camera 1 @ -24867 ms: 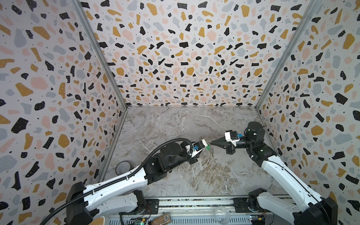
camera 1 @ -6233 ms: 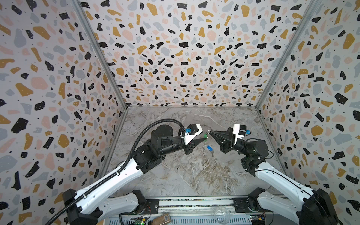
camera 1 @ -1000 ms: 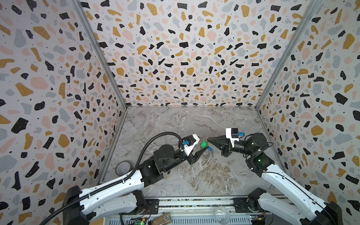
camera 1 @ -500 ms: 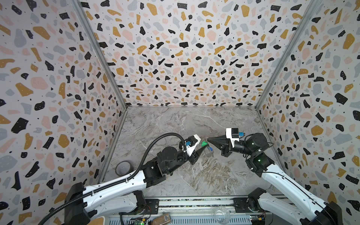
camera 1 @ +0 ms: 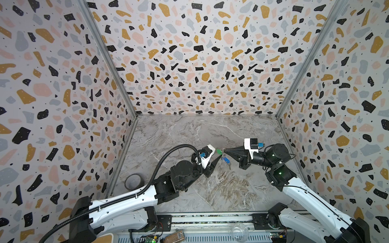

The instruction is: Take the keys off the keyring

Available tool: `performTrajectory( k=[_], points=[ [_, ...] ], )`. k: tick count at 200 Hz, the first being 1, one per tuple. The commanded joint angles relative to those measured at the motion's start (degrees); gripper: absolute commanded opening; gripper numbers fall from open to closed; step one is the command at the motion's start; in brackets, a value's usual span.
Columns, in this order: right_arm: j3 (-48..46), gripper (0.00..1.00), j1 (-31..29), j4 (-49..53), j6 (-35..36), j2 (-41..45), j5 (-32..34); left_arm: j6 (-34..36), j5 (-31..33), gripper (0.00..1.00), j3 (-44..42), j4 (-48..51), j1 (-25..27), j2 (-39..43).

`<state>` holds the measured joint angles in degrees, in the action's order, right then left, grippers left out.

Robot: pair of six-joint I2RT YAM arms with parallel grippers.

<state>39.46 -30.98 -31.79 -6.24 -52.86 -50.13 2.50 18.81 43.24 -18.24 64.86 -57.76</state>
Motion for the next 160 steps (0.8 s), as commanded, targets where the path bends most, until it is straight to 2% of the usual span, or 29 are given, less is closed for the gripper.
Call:
performTrajectory(
  k=[1, 51, 92, 160],
  points=[
    [0.98, 0.0, 0.07, -2.75, -0.79, 0.32, 0.12, 0.5, 1.45, 0.57, -1.29, -3.86, 0.96, 0.94],
    [0.97, 0.0, 0.06, -2.76, -0.68, 0.32, 0.33, 0.36, 1.05, 0.6, -1.45, -7.11, 2.44, -0.3],
    [0.94, 0.0, 0.12, -2.75, -0.62, 0.58, 0.68, 0.94, 4.59, 0.58, -0.4, -7.42, 3.49, -1.88],
    [0.98, 0.0, 0.25, -2.29, -0.2, 0.7, 0.86, 3.22, 16.67, 0.54, 0.86, -5.67, 6.76, -2.46]
  ],
)
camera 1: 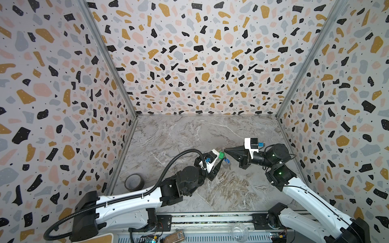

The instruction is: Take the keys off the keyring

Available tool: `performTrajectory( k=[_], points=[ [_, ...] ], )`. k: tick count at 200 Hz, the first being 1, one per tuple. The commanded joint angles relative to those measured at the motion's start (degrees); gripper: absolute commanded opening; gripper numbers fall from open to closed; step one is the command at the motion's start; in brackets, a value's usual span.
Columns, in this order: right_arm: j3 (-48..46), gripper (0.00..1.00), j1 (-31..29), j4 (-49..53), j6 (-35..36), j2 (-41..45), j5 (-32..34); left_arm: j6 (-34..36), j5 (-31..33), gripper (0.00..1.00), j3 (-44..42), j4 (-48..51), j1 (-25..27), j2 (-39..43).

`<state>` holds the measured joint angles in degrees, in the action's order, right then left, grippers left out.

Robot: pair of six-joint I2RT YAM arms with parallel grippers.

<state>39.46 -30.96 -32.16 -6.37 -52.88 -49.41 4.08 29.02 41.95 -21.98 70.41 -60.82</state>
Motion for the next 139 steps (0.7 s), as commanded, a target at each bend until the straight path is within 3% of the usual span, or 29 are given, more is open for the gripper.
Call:
performTrajectory(
  k=[1, 83, 139],
  points=[
    [0.97, 0.0, 0.21, -1.97, -0.1, 0.74, 0.12, 1.73, 6.56, 0.54, 2.16, -1.97, 1.21, 0.65],
    [0.62, 0.0, 0.32, -3.64, -1.35, 0.59, 1.22, 2.17, 11.63, 0.56, 0.55, -7.84, 3.67, 0.05],
    [0.17, 0.0, 0.43, -4.81, -2.14, 0.65, 1.86, 1.81, 8.28, 0.56, -0.73, -13.3, 4.65, -1.08]
  ],
)
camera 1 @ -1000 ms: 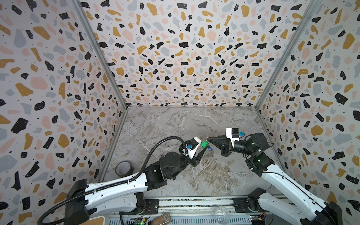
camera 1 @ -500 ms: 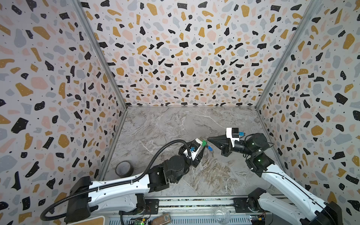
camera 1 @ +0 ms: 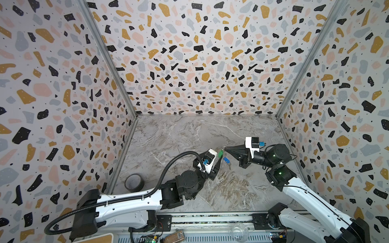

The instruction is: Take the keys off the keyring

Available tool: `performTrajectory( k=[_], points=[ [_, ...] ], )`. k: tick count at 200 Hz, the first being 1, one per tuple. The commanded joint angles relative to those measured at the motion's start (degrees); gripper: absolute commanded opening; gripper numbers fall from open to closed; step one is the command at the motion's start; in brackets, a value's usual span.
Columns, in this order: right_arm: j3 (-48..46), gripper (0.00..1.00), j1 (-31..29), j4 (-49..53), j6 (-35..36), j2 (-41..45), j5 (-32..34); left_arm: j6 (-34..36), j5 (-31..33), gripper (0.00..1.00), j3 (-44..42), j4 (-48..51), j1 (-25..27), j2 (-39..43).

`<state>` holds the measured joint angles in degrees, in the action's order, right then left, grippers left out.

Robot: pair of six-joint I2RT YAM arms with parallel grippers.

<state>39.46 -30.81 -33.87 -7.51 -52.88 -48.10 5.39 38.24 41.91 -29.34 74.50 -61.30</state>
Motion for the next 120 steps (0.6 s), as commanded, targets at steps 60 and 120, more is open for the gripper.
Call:
performTrajectory(
  k=[60, 120],
  points=[
    [-0.09, 0.0, 0.25, -3.84, -1.9, 1.02, 0.69, 0.67, 1.94, 0.56, 0.38, -8.14, 1.08, -3.26],
    [-0.26, 0.0, 0.47, -3.88, -2.14, 0.96, 0.65, 2.08, 9.74, 0.54, 0.64, -8.01, 2.4, -2.85]
  ],
)
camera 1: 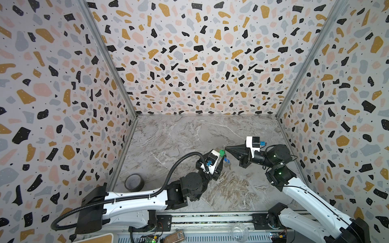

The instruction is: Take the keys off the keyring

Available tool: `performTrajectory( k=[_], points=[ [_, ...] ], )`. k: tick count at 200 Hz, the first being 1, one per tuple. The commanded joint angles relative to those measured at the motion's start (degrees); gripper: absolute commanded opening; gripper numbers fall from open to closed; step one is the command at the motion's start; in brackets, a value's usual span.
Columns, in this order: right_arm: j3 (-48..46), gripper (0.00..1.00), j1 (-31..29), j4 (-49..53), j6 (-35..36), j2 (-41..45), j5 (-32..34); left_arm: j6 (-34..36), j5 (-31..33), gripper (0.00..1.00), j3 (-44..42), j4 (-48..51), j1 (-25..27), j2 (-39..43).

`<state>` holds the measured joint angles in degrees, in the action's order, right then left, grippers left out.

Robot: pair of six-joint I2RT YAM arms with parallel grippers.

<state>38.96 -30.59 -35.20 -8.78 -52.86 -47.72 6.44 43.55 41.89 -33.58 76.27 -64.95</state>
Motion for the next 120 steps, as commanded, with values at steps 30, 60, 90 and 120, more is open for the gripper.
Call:
performTrajectory(
  k=[30, 60, 90, 120],
  points=[
    [0.08, 0.0, 0.2, -2.68, -0.99, 0.84, 0.18, 2.19, 5.3, 0.53, 0.3, -5.13, 1.42, 1.22],
    [0.06, 0.0, 0.22, -3.27, -1.54, 0.61, 0.09, 3.57, 2.7, 0.51, -0.41, -7.64, 1.69, 1.23],
    [0.11, 0.0, 0.21, -3.91, -2.03, 0.65, -0.03, 3.84, 2.29, 0.47, -0.19, -8.29, 1.69, 0.07],
    [0.06, 0.0, 0.19, -3.93, -2.09, 0.68, -0.01, 4.56, 1.91, 0.45, 0.29, -9.64, 1.69, -1.17]
  ],
)
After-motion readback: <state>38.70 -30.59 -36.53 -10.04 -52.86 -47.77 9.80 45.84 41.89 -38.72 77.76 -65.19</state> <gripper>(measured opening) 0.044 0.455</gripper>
